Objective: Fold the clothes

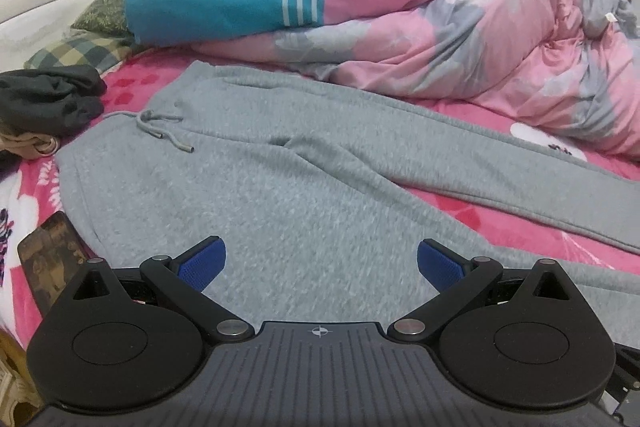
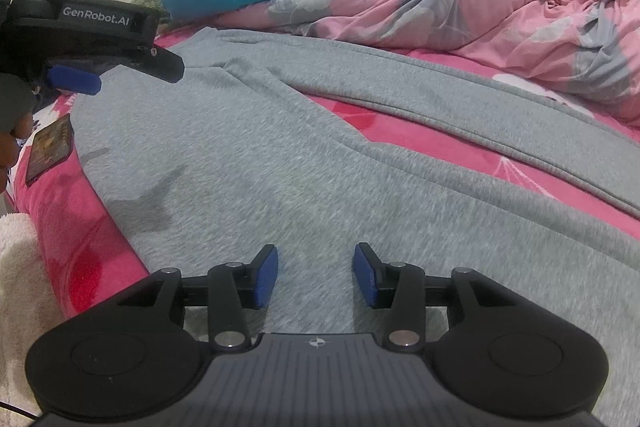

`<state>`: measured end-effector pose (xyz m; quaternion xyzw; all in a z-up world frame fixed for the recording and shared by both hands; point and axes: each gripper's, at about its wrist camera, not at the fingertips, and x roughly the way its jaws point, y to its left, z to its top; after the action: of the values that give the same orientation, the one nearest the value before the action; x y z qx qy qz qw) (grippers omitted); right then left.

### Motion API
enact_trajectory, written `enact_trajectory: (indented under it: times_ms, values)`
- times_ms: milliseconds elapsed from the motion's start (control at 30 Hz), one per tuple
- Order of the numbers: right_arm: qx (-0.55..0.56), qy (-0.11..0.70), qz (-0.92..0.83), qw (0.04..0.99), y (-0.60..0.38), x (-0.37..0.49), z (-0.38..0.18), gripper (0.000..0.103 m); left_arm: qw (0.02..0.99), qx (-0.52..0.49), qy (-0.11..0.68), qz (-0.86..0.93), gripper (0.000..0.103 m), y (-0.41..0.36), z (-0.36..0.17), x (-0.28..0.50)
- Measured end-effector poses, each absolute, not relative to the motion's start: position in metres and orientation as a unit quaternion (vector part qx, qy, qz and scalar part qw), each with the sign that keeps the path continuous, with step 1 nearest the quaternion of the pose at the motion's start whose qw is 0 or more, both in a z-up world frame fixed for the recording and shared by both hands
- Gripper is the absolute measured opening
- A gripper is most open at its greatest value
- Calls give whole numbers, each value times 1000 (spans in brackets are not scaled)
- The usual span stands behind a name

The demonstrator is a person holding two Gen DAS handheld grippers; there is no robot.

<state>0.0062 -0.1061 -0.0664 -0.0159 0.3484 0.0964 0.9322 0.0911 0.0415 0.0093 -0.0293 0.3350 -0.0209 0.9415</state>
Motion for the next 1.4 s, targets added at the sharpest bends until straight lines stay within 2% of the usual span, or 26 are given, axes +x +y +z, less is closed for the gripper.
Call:
enact_trajectory:
  times_ms: [733,967,1400]
  values:
    - [-29,358,96,928,-102,9,-65,48,930,-25,367,23,103,88,1,90]
    - [-62,364,98,924,-94,14,-57,48,938,-29,343,45,103,140,10,81]
    - [-133,288,273,908,-2,29,-35,47,938,-110,303,127,102,267,21,103]
